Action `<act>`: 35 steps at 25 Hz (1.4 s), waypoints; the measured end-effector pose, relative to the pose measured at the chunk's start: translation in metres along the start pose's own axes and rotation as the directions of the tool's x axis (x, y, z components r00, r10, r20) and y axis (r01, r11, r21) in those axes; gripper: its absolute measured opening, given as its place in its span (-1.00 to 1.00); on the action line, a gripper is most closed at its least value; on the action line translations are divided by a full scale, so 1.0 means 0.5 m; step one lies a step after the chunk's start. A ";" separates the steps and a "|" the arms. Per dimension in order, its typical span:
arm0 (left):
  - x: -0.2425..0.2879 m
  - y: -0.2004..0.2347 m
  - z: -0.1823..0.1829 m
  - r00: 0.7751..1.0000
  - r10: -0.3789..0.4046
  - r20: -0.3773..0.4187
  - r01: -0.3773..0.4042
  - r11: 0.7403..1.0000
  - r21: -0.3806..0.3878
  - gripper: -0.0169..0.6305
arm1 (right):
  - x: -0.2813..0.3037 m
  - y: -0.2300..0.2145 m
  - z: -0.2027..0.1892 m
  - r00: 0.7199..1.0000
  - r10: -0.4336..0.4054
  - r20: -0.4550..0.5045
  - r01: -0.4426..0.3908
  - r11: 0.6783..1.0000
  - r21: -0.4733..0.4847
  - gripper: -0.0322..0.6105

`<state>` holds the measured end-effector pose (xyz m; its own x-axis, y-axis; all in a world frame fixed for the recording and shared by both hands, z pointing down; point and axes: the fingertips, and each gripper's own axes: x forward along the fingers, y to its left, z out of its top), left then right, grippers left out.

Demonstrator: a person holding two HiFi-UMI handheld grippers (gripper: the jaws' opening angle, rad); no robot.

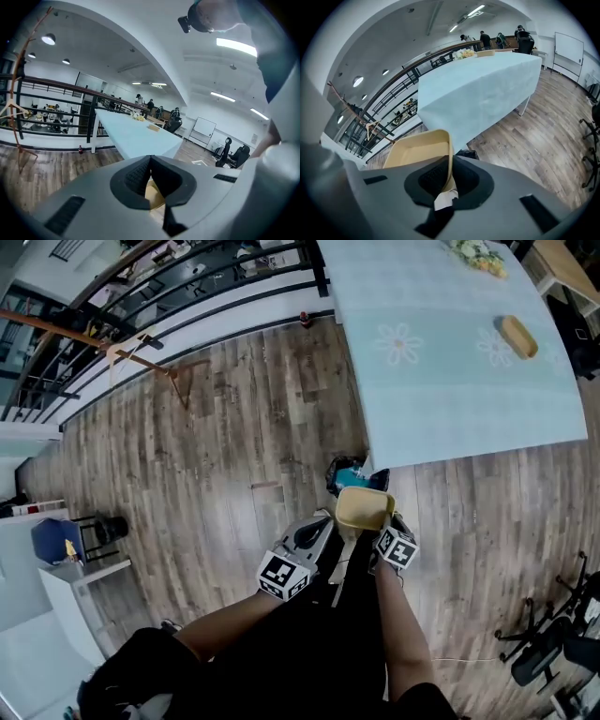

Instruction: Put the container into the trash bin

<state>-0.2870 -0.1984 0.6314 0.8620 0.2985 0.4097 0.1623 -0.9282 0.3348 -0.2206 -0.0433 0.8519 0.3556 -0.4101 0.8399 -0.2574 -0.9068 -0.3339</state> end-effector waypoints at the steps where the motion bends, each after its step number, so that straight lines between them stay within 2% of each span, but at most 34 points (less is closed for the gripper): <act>1: 0.004 -0.007 -0.010 1.000 -0.008 -0.004 0.008 1.000 -0.004 -0.91 | 0.017 -0.004 -0.004 1.000 0.000 0.000 0.000 1.000 0.004 -0.77; 5: -0.009 -0.012 -0.047 0.998 -0.022 -0.051 0.022 1.000 -0.004 -0.91 | 0.084 -0.010 -0.026 1.000 0.004 0.002 -0.004 0.999 0.043 -0.76; 12: -0.036 0.046 -0.122 0.988 -0.001 -0.155 0.001 1.000 -0.004 -0.91 | 0.198 -0.028 -0.037 1.000 0.013 -0.012 -0.012 0.998 0.056 -0.76; 14: -0.048 0.071 -0.130 0.985 0.015 -0.172 -0.017 1.000 -0.013 -0.91 | 0.232 -0.024 -0.048 0.999 0.041 -0.030 -0.038 0.994 0.098 -0.67; 15: -0.051 0.082 -0.129 0.985 0.019 -0.174 -0.024 0.999 -0.027 -0.91 | 0.245 -0.021 -0.052 0.997 0.058 -0.042 -0.053 0.991 0.120 -0.38; 16: -0.050 0.092 -0.123 0.985 0.022 -0.170 -0.029 0.999 -0.039 -0.91 | 0.254 -0.020 -0.053 0.996 0.071 -0.053 -0.064 0.989 0.131 -0.27; 21: -0.019 0.111 -0.088 0.990 0.030 -0.140 -0.029 1.000 0.012 -0.91 | 0.252 -0.023 -0.046 0.995 0.074 -0.060 -0.071 0.996 0.054 -0.27; 30: 0.025 0.110 -0.077 0.992 0.071 -0.100 -0.071 0.997 0.000 -0.91 | 0.232 -0.024 -0.054 0.984 0.133 -0.118 -0.134 0.991 0.007 -0.28; 32: 0.031 0.119 -0.076 0.991 0.083 -0.101 -0.081 0.996 0.030 -0.91 | 0.223 -0.019 -0.054 0.983 0.135 -0.127 -0.137 0.991 -0.005 -0.28; 35: 0.036 0.108 -0.066 0.991 0.072 -0.113 -0.058 0.991 0.122 -0.91 | 0.190 -0.005 -0.044 0.982 0.138 -0.131 -0.143 0.989 -0.027 -0.28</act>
<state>-0.2786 -0.2359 0.6851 0.8116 0.2537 0.5262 0.1692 -0.9643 0.2040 -0.2059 -0.0777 0.9417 0.1955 -0.5153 0.8344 -0.3297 -0.8359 -0.4389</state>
